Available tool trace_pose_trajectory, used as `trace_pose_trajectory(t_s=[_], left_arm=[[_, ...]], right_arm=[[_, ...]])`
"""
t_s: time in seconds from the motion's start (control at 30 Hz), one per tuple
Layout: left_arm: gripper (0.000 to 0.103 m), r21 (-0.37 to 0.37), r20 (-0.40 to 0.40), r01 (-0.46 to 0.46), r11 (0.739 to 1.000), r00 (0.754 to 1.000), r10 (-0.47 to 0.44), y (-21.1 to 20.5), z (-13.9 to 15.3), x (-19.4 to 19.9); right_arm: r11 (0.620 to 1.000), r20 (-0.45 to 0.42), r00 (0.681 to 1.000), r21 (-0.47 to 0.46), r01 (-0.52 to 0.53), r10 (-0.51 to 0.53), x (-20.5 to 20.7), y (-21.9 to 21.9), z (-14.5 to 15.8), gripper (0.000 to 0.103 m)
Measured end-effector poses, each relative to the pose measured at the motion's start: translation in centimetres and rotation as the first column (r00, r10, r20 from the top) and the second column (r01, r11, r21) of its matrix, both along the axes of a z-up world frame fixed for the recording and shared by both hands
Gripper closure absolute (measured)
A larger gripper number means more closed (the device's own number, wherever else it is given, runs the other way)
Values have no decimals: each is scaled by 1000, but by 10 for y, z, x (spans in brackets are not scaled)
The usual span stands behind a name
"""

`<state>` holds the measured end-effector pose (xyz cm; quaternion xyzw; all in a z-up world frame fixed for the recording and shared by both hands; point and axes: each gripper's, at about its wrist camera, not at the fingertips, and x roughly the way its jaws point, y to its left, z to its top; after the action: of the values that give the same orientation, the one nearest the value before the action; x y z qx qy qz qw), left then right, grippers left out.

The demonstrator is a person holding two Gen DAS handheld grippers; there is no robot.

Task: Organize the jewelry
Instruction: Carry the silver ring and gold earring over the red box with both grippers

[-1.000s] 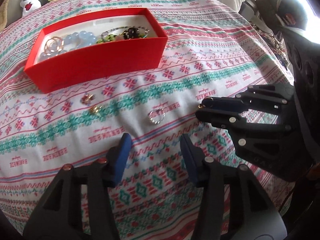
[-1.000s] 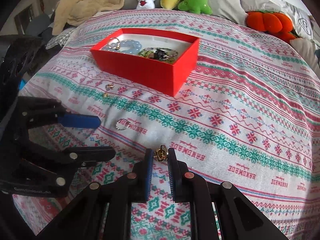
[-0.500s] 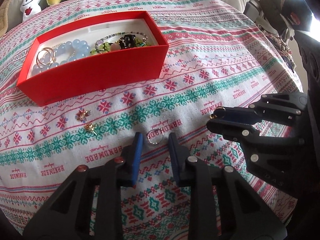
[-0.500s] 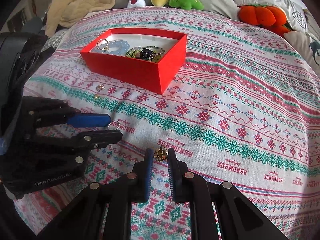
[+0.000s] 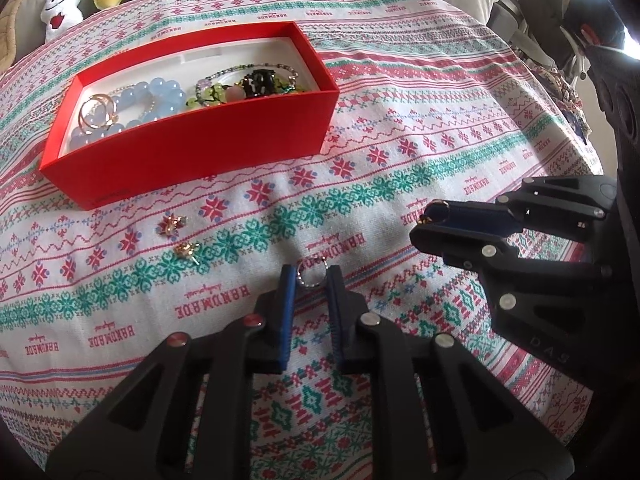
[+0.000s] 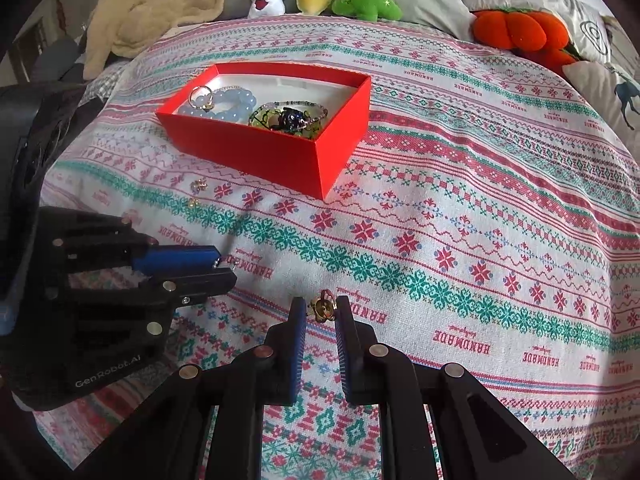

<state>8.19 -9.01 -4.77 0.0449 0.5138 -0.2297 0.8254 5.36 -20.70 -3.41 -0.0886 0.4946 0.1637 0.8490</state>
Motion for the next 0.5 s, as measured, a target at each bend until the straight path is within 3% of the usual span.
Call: trace_pose_trajectory(t_s=[0.5], left_arm=[[86,22,-15,-115,993,993,115,39,16,0]], right_arm=[[999,6,999,-1,49,-49,7,15,22,88]])
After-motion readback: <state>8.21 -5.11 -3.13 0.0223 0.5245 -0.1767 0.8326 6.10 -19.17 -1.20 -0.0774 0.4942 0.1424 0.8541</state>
